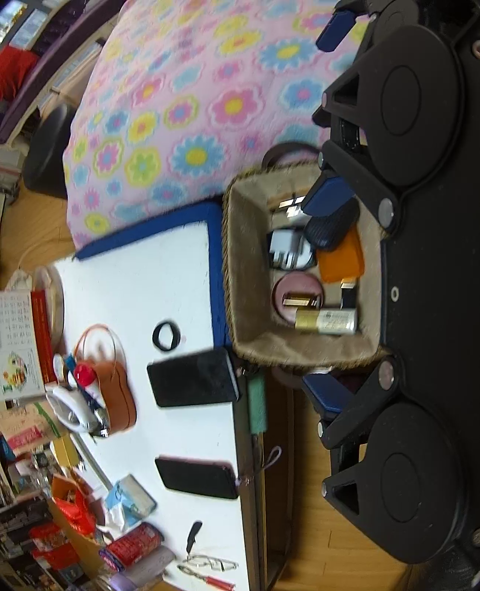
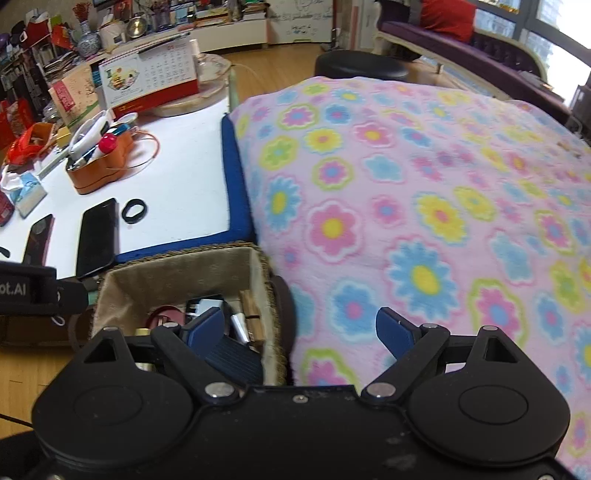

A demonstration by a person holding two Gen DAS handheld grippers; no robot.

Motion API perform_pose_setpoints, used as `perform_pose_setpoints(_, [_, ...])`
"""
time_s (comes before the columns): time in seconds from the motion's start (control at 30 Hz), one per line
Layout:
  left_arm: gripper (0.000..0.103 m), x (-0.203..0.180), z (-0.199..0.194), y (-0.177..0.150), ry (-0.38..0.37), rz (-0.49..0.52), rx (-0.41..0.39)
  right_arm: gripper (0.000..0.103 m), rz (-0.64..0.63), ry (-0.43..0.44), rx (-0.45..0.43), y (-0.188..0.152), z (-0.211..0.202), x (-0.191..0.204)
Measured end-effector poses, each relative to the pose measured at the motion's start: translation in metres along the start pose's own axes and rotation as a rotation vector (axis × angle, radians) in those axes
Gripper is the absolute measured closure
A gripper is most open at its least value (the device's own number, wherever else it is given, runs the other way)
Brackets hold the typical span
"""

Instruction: Organize rigid objects

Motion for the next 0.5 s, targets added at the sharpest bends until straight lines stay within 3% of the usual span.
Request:
perform_pose_setpoints(0.17, [0.007, -0.013, -0.014, -0.014, -0.002, 0.009, -0.045, 0.011, 0.014, -0.055, -0.011, -0.009, -0.013, -0.017])
perform_pose_setpoints(0.37, [0.007, -0.025, -0.012, -0.037, -0.034, 0.005, 0.041, 0.006, 0.011, -0.095, -0.015, -0.02, -0.026, -0.029])
perform_pose_setpoints(0.5, [0.007, -0.025, -0.018, -0.042, -0.016, -0.009, 0.025, 0.006, 0.024, -0.107, -0.006, -0.026, -0.031, -0.034])
Point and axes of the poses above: each gripper's, at about its wrist camera, not at the fingertips, and z roughly the way its jaws point, x to its left, y to its top, the point moved 4 cm from there along z, roughly the way its jaws point, and after that the axes turned 13 degrees about -x, right-handed, at the moved point
